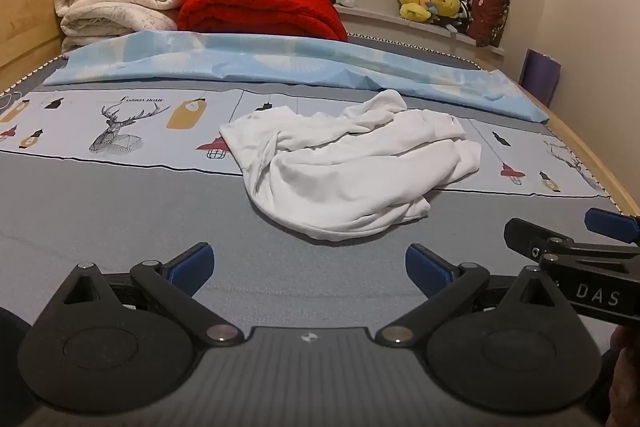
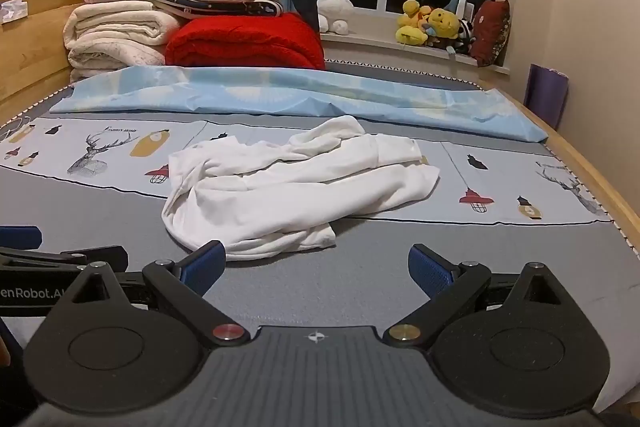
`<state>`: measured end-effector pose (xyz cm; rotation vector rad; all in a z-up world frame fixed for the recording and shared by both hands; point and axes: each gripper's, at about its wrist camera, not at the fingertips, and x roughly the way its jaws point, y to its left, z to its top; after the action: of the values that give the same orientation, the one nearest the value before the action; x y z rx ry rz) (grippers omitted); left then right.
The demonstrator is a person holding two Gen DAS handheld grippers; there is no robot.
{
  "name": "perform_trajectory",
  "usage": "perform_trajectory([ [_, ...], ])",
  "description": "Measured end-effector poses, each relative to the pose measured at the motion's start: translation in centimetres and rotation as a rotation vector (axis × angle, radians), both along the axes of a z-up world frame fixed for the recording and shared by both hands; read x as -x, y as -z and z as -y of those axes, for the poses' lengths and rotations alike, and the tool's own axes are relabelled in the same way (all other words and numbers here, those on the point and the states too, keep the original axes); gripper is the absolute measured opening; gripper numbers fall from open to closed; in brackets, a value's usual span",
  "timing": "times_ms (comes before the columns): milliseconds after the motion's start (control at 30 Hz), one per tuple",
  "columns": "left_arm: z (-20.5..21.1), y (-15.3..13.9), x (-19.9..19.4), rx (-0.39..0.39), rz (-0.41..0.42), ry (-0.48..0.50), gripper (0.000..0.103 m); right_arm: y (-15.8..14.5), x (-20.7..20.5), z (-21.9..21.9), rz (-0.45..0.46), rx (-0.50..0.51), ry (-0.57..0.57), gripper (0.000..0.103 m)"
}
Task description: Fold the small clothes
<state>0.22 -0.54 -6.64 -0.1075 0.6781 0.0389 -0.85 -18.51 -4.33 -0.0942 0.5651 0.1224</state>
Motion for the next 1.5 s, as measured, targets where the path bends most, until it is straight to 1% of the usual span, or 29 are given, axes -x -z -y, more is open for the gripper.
perform_trajectory([
  [1400, -0.14, 0.12, 0.13, -0.002, -0.002, -0.002, 0.102, 0.13, -0.16, -0.24, 0.0, 0.0, -0.001, 0.095],
  [1500, -0.1, 0.12, 0.18, -0.005, 0.0, 0.002, 0.102, 0.1, -0.16, -0.3, -0.001, -0.001, -0.013, 0.09],
])
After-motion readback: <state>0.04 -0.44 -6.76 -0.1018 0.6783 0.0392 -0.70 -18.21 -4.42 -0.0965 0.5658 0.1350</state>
